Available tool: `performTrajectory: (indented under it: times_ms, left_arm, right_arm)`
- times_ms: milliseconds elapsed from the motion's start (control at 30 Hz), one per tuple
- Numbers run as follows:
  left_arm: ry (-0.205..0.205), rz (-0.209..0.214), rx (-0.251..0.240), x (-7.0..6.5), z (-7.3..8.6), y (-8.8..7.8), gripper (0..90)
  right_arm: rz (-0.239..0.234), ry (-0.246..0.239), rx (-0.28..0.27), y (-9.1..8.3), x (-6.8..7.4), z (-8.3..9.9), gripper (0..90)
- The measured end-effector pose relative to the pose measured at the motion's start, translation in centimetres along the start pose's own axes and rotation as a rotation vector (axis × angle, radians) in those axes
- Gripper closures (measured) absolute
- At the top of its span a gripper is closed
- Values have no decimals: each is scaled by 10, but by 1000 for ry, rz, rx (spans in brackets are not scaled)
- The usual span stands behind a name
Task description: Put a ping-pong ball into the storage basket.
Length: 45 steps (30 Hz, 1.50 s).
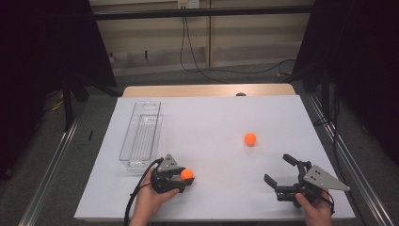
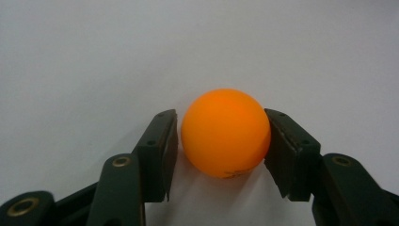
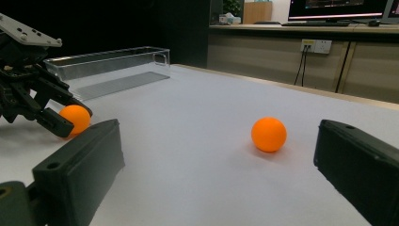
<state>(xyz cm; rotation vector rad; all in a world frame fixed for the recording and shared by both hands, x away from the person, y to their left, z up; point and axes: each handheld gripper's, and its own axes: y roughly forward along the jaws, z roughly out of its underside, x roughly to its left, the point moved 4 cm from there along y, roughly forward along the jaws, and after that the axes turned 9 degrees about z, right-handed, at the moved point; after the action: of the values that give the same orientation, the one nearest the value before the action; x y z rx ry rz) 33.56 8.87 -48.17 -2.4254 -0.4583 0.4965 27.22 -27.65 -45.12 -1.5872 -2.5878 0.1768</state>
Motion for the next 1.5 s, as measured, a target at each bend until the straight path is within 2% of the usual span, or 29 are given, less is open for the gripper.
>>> performTrajectory:
  times_ms: [900, 1300, 1500]
  left_arm:
    - [7, -2, -4, -1, 0, 1, 507]
    - [-5, 9, -11, -2, 0, 0, 508]
    - [-27, 7, -24, -2, -2, -3, 508]
  right_arm:
    - [-1, 4, -2, 0, 0, 0, 15]
    - [-2, 6, -3, -1, 1, 0, 15]
    - [-4, 3, -5, -1, 1, -1, 15]
